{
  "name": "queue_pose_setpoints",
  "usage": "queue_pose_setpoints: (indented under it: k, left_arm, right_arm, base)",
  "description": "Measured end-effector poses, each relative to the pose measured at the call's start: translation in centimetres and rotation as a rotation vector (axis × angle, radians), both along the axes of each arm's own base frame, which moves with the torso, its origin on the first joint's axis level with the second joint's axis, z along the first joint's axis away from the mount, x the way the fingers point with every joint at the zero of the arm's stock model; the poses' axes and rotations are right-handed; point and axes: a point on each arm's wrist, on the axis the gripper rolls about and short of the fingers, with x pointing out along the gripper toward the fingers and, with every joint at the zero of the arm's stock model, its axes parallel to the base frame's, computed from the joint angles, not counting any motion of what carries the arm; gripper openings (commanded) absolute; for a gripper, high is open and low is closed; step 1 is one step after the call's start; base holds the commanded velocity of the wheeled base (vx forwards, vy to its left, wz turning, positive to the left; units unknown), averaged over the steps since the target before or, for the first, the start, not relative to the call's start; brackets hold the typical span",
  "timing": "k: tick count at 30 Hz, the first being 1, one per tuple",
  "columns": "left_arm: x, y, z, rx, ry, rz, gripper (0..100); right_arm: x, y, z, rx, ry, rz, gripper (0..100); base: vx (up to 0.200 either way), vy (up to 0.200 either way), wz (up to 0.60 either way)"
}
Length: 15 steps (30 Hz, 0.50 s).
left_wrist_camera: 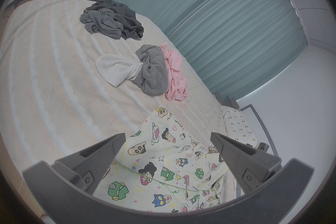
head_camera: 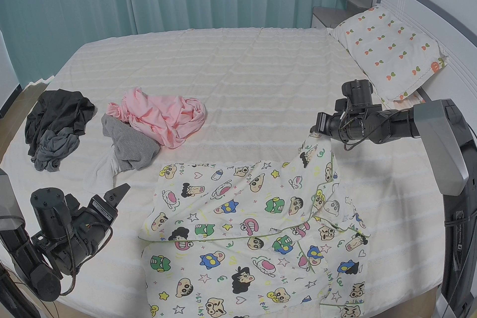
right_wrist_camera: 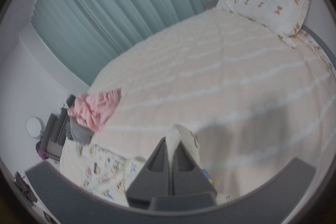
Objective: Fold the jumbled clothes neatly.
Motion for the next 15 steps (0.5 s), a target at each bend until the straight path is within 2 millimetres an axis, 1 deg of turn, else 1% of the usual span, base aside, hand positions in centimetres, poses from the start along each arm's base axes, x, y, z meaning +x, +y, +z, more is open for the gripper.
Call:
queue_pose_setpoints:
  k: [4,6,10,14,15]
  left_arm:
    - [0.0,0.0,0.0,0.000,0.000,0.000,100]
    - [0.0,0.0,0.0,0.000,-0.001,0.000,100]
    - [0.0,0.0,0.0,-0.001,-0.002,0.002,100]
    - [0.0,0.1,0.0,0.000,-0.002,0.005,100]
    - [0.0,0.1,0.0,0.000,-0.002,0.005,100]
  right_arm:
    - [0.5,-0.1,1.4,0.046,-0.123,-0.047,0]
    - [0.6,-0.3,1.6,0.049,-0.170,-0.083,0]
    - [0.8,-0.5,1.2,0.049,-0.190,-0.098,0]
    - [1.2,-0.4,0.6,0.066,-0.253,-0.095,0]
    - [1.2,-0.4,0.4,0.069,-0.264,-0.093,100]
  base:
    - [0.000,0.000,0.00]
    - [0.000,0.000,0.00]
    - [0.000,0.000,0.00]
    - [0.000,0.000,0.00]
    - [0.000,0.000,0.00]
